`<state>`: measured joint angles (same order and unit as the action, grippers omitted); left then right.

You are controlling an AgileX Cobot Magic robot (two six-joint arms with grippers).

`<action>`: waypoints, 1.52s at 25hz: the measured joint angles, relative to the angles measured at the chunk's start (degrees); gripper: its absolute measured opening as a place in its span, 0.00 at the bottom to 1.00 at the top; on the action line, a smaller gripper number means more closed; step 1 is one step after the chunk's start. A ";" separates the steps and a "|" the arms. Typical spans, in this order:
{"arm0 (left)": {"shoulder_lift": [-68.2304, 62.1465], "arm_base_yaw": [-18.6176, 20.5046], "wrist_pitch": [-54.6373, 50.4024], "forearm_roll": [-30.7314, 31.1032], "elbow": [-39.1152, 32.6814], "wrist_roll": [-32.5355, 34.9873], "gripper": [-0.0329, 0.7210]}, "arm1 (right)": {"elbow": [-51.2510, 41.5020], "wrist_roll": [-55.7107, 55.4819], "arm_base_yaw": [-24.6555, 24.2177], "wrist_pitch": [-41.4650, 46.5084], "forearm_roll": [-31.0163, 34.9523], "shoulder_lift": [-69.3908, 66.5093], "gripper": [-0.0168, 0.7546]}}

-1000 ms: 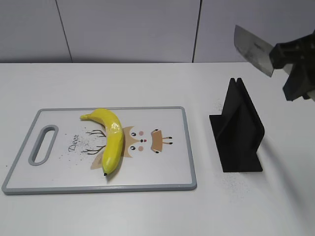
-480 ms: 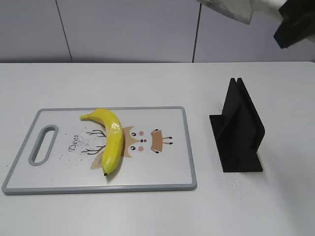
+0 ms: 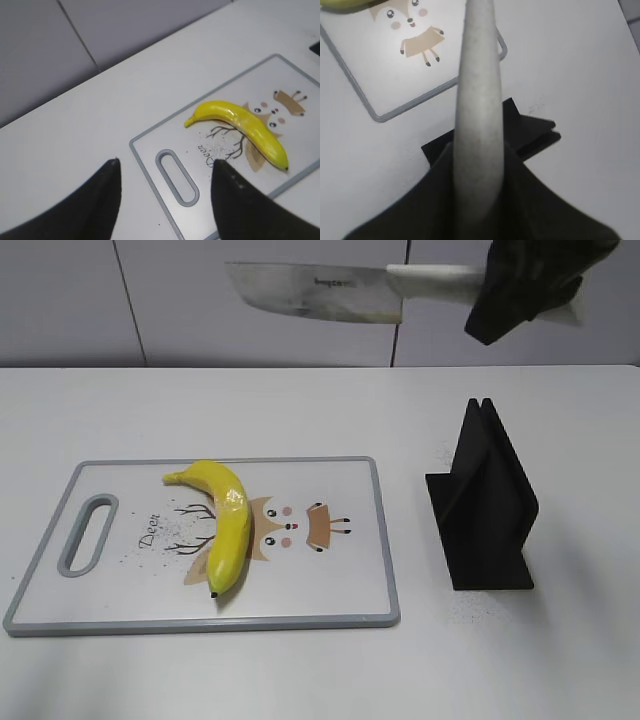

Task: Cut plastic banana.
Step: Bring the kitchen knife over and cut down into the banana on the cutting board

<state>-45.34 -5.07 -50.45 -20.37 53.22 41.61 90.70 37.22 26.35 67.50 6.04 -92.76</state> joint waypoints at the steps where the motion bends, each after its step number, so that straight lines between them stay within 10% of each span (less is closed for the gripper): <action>1: -3.00 -0.97 -1.81 -0.05 1.94 2.26 0.78 | 0.68 4.16 0.00 0.00 1.10 -1.27 0.23; 12: -28.89 -16.84 -14.58 7.03 23.19 19.80 0.78 | 8.10 28.06 0.13 0.72 16.04 -13.60 0.23; 23: -43.77 -18.30 -15.37 11.72 28.72 21.09 0.74 | 10.76 36.34 0.17 1.81 18.57 -16.42 0.23; 28: -45.80 -18.30 -14.81 11.83 28.72 21.44 0.60 | 10.81 36.73 0.17 1.67 19.09 -16.42 0.23; 33: -45.98 -18.30 -14.42 11.72 28.77 21.49 0.16 | 10.81 36.57 0.17 0.66 19.14 -16.42 0.23; 38: -46.09 -18.30 -13.74 11.58 28.77 21.76 0.07 | 10.81 36.55 0.11 -0.04 19.45 -16.49 0.23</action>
<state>-91.42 -23.37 -64.19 -8.79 81.98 63.37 101.51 73.77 26.46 67.46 25.49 -109.25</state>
